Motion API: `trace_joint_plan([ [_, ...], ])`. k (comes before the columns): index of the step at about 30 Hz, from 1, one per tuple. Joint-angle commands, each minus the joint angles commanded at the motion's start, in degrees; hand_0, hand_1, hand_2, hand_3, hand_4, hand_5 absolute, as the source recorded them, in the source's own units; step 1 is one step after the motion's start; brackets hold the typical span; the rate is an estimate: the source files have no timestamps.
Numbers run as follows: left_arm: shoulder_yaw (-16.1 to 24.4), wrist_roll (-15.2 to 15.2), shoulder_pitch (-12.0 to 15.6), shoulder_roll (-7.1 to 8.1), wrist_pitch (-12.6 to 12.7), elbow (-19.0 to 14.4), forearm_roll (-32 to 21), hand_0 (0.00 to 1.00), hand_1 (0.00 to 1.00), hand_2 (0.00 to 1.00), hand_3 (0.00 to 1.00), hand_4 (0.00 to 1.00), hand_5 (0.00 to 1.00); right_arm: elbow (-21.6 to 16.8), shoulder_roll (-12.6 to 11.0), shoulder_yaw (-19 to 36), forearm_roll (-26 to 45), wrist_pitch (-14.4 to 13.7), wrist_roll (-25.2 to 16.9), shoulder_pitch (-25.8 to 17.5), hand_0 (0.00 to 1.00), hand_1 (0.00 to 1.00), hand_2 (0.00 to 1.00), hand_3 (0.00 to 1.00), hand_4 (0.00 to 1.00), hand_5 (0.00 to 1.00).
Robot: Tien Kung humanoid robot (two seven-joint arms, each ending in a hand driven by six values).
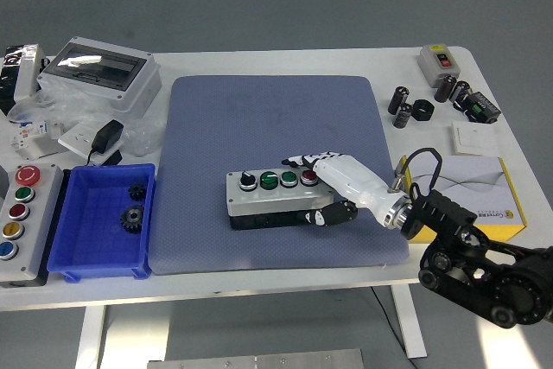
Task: Pick up the button,place it on the desk,press the button,press the button
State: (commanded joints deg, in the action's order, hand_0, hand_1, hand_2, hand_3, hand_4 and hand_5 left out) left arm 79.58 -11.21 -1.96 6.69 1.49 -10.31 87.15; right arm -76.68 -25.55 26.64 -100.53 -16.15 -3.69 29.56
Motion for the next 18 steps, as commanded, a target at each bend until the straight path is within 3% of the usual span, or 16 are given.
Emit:
trace_joint_plan([
  [12,0.0,0.0,0.0,0.0,-0.1,0.0,0.3,0.63,0.603,0.536,0.587,0.621,0.183,-0.6,0.0,1.1,-1.7,0.2,1.1,0.0,0.859,0.82,0.838,0.927,0.726,0.159],
  [18,0.2,-0.1,0.0,0.05,-0.2,0.0,0.7,0.63,0.599,0.534,0.586,0.62,0.18,-1.4,-0.4,2.2,-1.7,2.8,1.1,0.0,0.866,0.826,0.859,0.953,0.725,0.147],
])
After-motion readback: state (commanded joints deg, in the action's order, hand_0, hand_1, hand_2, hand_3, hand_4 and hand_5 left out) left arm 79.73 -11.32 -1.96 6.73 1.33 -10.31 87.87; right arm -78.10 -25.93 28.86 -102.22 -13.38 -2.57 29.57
